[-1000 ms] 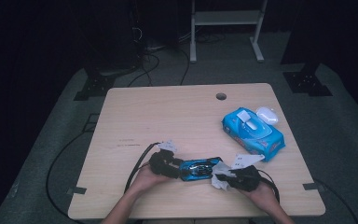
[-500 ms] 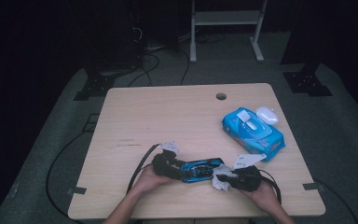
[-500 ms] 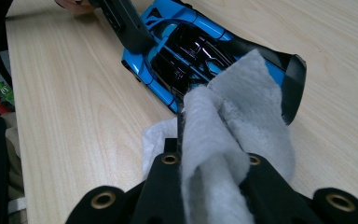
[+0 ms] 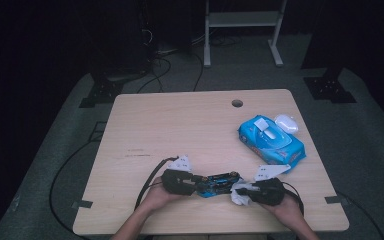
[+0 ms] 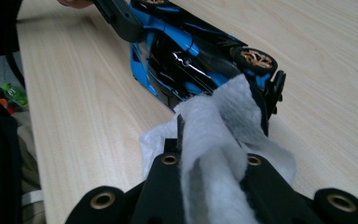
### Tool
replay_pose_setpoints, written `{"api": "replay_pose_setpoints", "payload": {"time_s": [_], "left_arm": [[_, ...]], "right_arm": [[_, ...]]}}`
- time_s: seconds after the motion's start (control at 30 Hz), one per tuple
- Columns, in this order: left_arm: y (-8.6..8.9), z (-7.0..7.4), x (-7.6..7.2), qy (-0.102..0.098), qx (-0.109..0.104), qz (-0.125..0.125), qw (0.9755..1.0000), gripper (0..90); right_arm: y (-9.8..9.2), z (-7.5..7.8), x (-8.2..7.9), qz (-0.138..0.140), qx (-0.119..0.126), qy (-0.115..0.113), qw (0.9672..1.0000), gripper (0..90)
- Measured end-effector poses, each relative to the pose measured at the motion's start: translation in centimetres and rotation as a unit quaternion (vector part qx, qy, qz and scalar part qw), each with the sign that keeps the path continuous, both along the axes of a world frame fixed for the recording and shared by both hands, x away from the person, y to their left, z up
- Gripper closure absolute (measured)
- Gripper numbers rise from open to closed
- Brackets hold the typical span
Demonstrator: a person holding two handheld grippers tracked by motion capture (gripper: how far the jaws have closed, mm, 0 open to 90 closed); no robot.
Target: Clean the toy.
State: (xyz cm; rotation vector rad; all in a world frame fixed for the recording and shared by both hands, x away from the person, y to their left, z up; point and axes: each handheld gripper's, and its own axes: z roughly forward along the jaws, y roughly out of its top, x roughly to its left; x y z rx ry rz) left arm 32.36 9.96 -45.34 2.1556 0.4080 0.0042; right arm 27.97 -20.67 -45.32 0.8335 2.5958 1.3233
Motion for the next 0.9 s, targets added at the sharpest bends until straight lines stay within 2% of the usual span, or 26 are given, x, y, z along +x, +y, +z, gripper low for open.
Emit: {"api": "replay_pose_setpoints", "payload": {"time_s": [0.13, 0.2, 0.33, 0.43, 0.6, 0.73, 0.8, 0.87, 0.9], "left_arm": [[-0.2, 0.1, -0.4, -0.024, 0.008, -0.002, 0.9997, 64.4], [-0.3, 0.2, -0.6, -0.041, 0.012, -0.004, 0.9991, 64.3], [-0.5, 0.4, -1.0, -0.064, 0.014, -0.006, 0.9978, 64.4], [-0.5, 0.5, -1.2, -0.076, 0.015, -0.008, 0.9970, 64.4], [-0.4, 0.3, -1.5, -0.084, 0.017, -0.006, 0.9963, 64.4], [-0.2, -0.1, -1.6, -0.080, 0.013, -0.004, 0.9967, 64.5], [0.0, -0.1, -1.6, -0.081, 0.014, -0.009, 0.9965, 64.6], [0.0, -0.2, -1.6, -0.079, 0.009, -0.009, 0.9968, 64.5], [0.1, -0.2, -1.5, -0.072, 0.006, -0.010, 0.9973, 64.4]], "right_arm": [[-0.9, 1.0, -0.3, -0.005, 0.041, -0.004, 0.9991, 85.3], [-1.5, 1.7, -0.3, -0.012, 0.059, -0.010, 0.9981, 85.3], [-1.3, 3.1, 0.0, -0.020, 0.068, -0.028, 0.9971, 85.3], [0.1, 3.8, 0.5, -0.019, 0.057, -0.039, 0.9974, 85.2], [4.0, 3.8, 1.6, -0.008, 0.029, -0.038, 0.9988, 85.1], [6.9, 3.5, 1.9, 0.008, 0.016, -0.042, 0.9989, 85.1], [7.9, 3.4, 2.0, 0.014, 0.016, -0.042, 0.9989, 85.0], [8.7, 3.1, 2.0, 0.018, 0.003, -0.049, 0.9986, 85.0], [8.8, 3.1, 2.0, 0.018, 0.000, -0.050, 0.9986, 85.0]]}}
